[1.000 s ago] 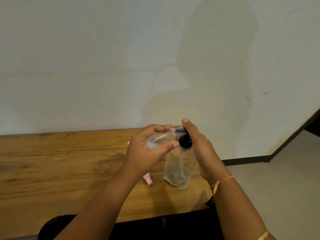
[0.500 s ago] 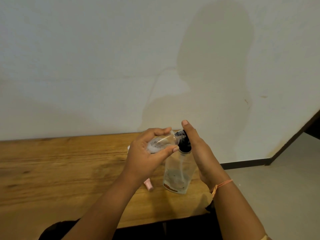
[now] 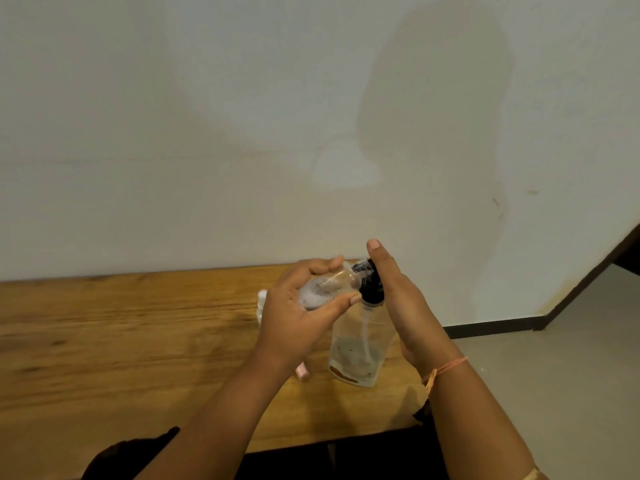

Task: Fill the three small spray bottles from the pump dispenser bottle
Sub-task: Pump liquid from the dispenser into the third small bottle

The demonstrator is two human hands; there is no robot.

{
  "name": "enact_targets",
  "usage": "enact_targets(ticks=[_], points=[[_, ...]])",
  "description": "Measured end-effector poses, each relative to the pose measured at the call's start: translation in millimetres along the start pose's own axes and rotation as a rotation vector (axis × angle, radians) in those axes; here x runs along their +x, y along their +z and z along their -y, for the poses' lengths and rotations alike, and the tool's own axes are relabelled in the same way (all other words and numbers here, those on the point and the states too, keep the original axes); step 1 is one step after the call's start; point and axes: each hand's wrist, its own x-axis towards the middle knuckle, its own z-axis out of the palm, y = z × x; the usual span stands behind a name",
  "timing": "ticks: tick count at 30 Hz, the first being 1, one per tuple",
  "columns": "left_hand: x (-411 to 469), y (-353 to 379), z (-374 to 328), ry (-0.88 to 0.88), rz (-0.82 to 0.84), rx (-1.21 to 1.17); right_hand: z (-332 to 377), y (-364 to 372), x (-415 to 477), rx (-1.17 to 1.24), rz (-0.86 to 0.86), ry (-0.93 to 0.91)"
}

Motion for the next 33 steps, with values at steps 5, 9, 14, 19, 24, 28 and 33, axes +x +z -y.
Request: enact_targets(ticks=[5, 9, 14, 19, 24, 28, 33], points=[[0, 0, 2, 0.015, -0.002, -0.026, 0, 0, 1, 0.004, -0.003, -0.001], [-2, 1, 9, 0.004, -0.01, -0.046, 1, -2, 1, 0.011, 0.009, -0.01], [-4, 3, 10, 0.041, -0.018, -0.019, 2, -1, 1, -0.01, -0.003, -0.018], [-1, 2, 8, 0.086, -0.037, -0.024, 1, 1, 0, -0.006, 0.013, 0.017], [-3, 4, 9, 0.078, -0.042, -0.037, 2, -2, 0, 0.032, 0.014, 0.026], [-8, 5, 16, 0.062, -0.049, -0.018, 1, -2, 2, 0.011, 0.032, 0.028], [-7, 6, 16, 0.062, -0.062, -0.017, 0, -2, 1, 0.01, 0.022, 0.015]])
